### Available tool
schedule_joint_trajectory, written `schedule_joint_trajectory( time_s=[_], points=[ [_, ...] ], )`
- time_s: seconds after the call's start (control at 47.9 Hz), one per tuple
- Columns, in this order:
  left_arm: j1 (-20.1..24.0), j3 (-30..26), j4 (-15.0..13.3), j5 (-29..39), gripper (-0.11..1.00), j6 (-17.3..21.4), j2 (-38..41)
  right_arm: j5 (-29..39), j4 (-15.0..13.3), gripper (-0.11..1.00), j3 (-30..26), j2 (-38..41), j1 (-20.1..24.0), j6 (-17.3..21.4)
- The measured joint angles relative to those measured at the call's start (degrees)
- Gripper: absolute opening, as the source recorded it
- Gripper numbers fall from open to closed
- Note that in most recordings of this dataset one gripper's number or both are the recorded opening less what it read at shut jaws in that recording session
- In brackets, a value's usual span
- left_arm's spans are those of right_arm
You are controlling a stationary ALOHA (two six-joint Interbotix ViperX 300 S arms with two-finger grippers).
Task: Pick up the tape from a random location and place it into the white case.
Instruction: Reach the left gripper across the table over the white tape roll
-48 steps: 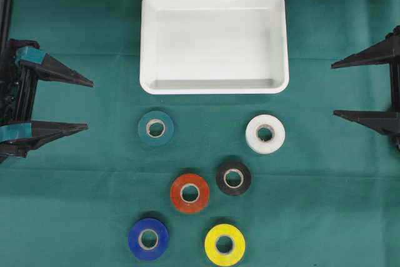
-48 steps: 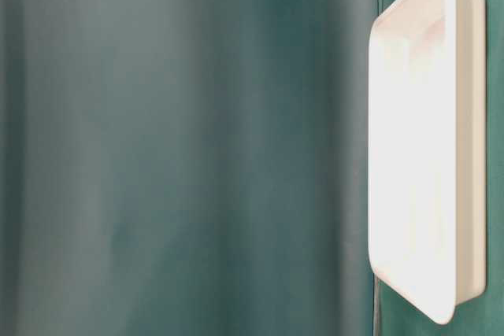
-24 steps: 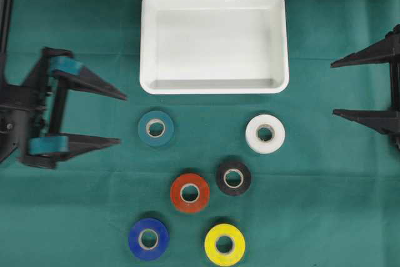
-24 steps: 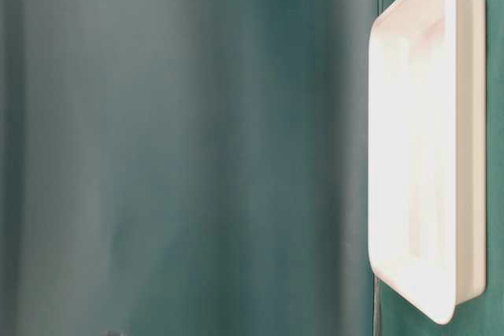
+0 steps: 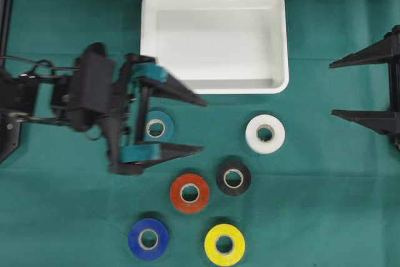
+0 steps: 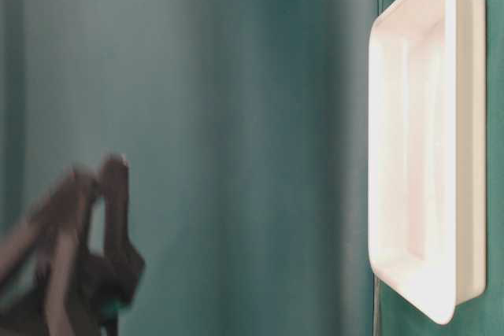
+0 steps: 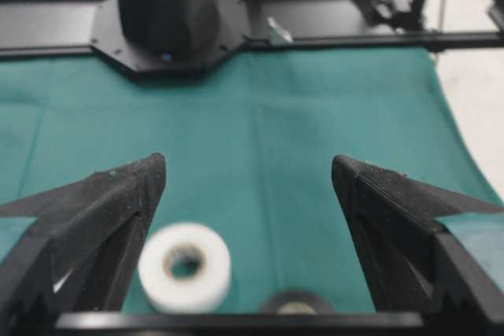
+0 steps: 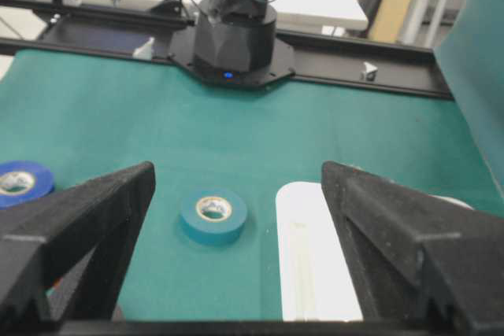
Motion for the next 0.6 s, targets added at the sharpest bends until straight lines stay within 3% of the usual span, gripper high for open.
schedule_joint_trajectory(
  time_s=[0.605],
  points=[
    [0.5, -22.1, 0.0, 6.2, 0.99, 0.3, 19.7, 0.1, 0.0, 0.9, 0.0, 0.5, 0.0, 0.0]
  ],
)
